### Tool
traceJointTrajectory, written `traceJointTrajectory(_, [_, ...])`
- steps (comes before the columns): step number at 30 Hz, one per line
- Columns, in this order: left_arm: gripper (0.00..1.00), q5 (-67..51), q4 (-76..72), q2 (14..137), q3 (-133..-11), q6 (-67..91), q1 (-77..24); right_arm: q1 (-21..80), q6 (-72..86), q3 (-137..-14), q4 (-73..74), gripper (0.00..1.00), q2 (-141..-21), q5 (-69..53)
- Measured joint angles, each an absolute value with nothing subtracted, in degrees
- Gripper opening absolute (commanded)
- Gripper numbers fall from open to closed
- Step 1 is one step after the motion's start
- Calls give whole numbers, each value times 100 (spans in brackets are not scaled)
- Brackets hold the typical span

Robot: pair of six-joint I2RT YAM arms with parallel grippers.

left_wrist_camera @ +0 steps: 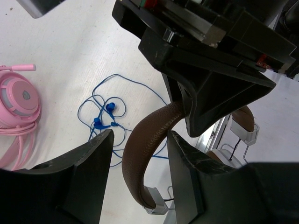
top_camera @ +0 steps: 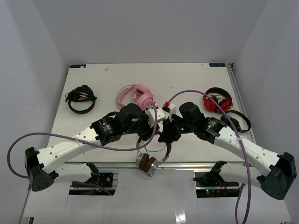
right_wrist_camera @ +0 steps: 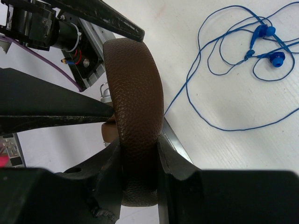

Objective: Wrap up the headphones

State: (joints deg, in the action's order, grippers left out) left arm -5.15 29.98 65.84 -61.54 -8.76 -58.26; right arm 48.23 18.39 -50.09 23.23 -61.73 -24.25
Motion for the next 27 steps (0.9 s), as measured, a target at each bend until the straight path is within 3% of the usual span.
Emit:
traceJointTrajectory(12, [57,-136,3018,6667,-6101,-1009,-5919,4799,1868,-5112,2390,8,-6121,-2424])
traceJointTrajectory(15, [48,141,3013,6814,-6101,-1004,-5995,4770,1912,-5122,2392,8,-6121,-2429])
traceJointTrajectory(21, [4,420,3012,6997,-6050,-1088,-6194,4699,2012,-5131,2436,9,-6121,-2336])
traceJointTrajectory(27, [0,453,2805,6979,-5803,-1090,-6276,4698,2155,-5156,2563,51,-6117,-1982])
